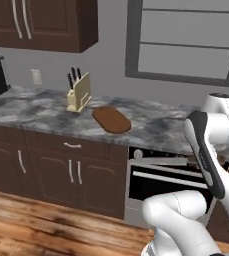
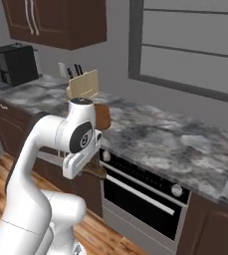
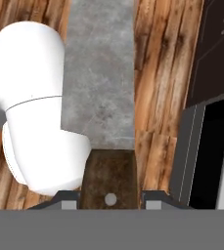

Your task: Pick up the knife from the drawer and place it on the cutting board. Then place the meat from the plate to the cutting board.

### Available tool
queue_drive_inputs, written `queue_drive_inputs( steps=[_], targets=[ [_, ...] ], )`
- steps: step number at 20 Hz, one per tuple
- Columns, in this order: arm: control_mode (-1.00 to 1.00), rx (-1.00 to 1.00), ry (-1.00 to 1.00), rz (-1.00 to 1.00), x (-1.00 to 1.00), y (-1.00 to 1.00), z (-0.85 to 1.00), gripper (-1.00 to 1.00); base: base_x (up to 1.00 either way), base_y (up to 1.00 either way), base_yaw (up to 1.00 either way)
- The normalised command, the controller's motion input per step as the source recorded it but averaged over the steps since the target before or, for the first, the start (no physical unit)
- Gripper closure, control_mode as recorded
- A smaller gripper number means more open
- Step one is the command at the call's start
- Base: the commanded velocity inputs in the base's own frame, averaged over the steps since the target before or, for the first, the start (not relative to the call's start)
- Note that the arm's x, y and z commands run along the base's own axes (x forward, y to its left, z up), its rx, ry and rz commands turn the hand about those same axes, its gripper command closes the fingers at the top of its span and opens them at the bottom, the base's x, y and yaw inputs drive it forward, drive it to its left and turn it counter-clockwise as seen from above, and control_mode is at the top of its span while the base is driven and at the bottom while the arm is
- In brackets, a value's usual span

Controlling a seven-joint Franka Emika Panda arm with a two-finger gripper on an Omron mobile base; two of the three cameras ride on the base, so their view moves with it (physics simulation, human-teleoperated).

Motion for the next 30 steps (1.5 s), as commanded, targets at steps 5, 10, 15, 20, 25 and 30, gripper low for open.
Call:
queue_drive_inputs(
  steps=[5,10,15,20,25,30],
  targets=[
    [1.0,0.0,0.0,0.0,0.0,0.0,0.0,1.0,0.57,0.52,-0.19],
    [1.0,0.0,0.0,0.0,0.0,0.0,0.0,1.0,0.55,0.45,-0.23],
    [1.0,0.0,0.0,0.0,0.0,0.0,0.0,1.0,0.56,0.49,-0.26],
    [1.0,0.0,0.0,0.0,0.0,0.0,0.0,1.0,0.59,0.27,-0.23],
    [1.0,0.0,0.0,0.0,0.0,0.0,0.0,1.0,0.64,0.04,-0.18],
    [1.0,0.0,0.0,0.0,0.0,0.0,0.0,1.0,0.61,0.14,-0.16]
  ],
)
